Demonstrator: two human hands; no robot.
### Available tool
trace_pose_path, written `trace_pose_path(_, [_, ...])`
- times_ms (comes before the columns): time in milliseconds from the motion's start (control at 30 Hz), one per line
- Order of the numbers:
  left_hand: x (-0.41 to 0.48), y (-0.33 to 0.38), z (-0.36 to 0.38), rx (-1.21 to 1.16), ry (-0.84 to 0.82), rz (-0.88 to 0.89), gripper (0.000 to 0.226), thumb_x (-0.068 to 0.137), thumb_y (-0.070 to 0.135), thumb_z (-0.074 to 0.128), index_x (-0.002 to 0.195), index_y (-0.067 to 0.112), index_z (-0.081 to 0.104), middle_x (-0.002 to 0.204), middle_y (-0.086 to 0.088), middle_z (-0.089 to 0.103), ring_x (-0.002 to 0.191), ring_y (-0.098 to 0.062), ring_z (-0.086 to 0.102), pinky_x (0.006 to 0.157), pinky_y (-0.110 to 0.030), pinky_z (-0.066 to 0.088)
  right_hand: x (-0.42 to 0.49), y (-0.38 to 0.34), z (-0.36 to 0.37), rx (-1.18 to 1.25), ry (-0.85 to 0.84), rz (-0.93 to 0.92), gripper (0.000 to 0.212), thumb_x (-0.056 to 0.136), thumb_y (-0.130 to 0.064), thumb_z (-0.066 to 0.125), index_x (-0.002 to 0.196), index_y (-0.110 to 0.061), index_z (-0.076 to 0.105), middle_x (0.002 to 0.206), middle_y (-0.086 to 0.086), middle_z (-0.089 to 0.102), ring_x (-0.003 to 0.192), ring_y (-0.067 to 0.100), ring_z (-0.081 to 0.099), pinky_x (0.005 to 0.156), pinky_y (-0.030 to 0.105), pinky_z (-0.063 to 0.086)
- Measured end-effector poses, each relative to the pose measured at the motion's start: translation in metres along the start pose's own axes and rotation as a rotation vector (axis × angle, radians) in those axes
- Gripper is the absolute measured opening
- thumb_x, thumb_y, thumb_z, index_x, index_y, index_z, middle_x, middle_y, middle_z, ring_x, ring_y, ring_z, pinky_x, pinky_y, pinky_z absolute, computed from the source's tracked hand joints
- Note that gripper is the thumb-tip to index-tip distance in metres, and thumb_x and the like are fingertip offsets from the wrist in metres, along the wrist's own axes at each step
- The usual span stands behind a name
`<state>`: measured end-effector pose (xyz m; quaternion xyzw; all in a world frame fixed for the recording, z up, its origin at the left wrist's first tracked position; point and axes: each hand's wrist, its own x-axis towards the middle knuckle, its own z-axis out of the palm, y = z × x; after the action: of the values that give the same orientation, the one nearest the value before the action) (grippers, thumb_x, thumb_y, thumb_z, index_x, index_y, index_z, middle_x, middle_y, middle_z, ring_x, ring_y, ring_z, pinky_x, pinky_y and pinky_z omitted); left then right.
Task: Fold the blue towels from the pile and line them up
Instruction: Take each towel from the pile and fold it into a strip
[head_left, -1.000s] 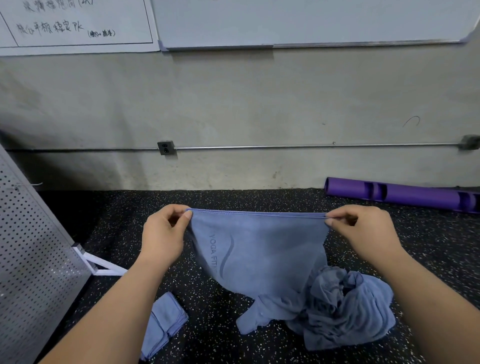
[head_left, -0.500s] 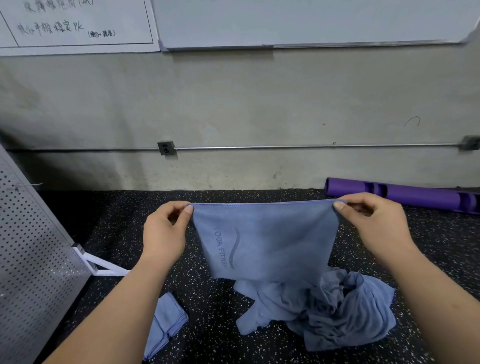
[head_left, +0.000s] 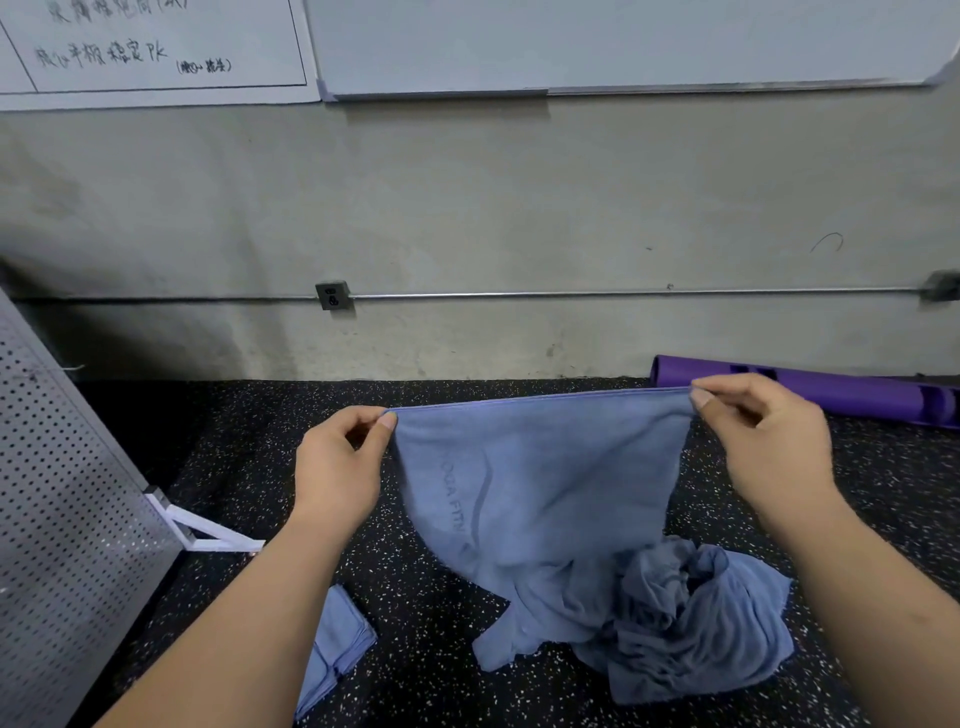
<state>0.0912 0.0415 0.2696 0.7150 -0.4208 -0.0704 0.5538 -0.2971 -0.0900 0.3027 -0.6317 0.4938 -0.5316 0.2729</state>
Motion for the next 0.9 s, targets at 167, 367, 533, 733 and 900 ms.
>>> trace_pose_path(167, [-0.001,-0.001,0.002,0.006,-0.02,-0.018,0.009,0.1,0.031,0.074,0.099,0.024,0.079,0.089,0.011,0.076,0.085,-0.01,0.071,0.078,-0.03,0.055,-0.003,0.003,0.004,-0.109,-0.022,-0.008,0.013,0.095,-0.019,0.079,0.099,-0.031,0.079,0.089,-0.016,0.078,0.082,0.001,0.071,0.082,0.014,0.055])
trace_pose_path(367, [0.0,-0.004,0.001,0.021,-0.035,-0.031,0.004,0.1,0.032,0.073,0.098,0.029,0.075,0.092,0.006,0.073,0.085,-0.012,0.067,0.078,-0.033,0.053,-0.006,0.003,0.006,-0.537,-0.22,-0.076,0.019,0.096,-0.021,0.077,0.094,-0.04,0.073,0.089,-0.016,0.076,0.074,-0.012,0.058,0.068,0.002,0.033])
trace_pose_path(533, [-0.001,-0.002,0.0,-0.035,-0.019,-0.069,0.012,0.102,0.03,0.069,0.091,0.027,0.071,0.075,0.002,0.066,0.063,-0.007,0.054,0.066,-0.03,0.047,-0.006,-0.005,0.007,-0.393,-0.157,-0.11,0.014,0.099,-0.023,0.073,0.097,-0.037,0.074,0.086,-0.019,0.072,0.074,-0.006,0.062,0.066,0.006,0.038])
trace_pose_path(733, [-0.002,0.001,0.0,-0.053,-0.049,-0.084,0.013,0.104,0.027,0.067,0.092,0.024,0.07,0.068,0.004,0.067,0.06,-0.008,0.055,0.064,-0.031,0.046,-0.004,-0.004,0.007,-0.205,-0.06,-0.084,0.01,0.097,-0.025,0.075,0.1,-0.034,0.078,0.088,-0.018,0.077,0.086,0.0,0.07,0.073,0.007,0.047])
trace_pose_path(900, [-0.004,0.005,-0.001,-0.099,-0.084,-0.123,0.014,0.107,0.026,0.062,0.098,0.02,0.069,0.074,0.002,0.077,0.058,-0.014,0.064,0.066,-0.039,0.055,-0.005,0.005,0.01,-0.019,-0.241,0.034,0.02,0.1,-0.014,0.072,0.103,-0.032,0.079,0.08,0.0,0.078,0.079,0.014,0.071,0.069,0.021,0.051])
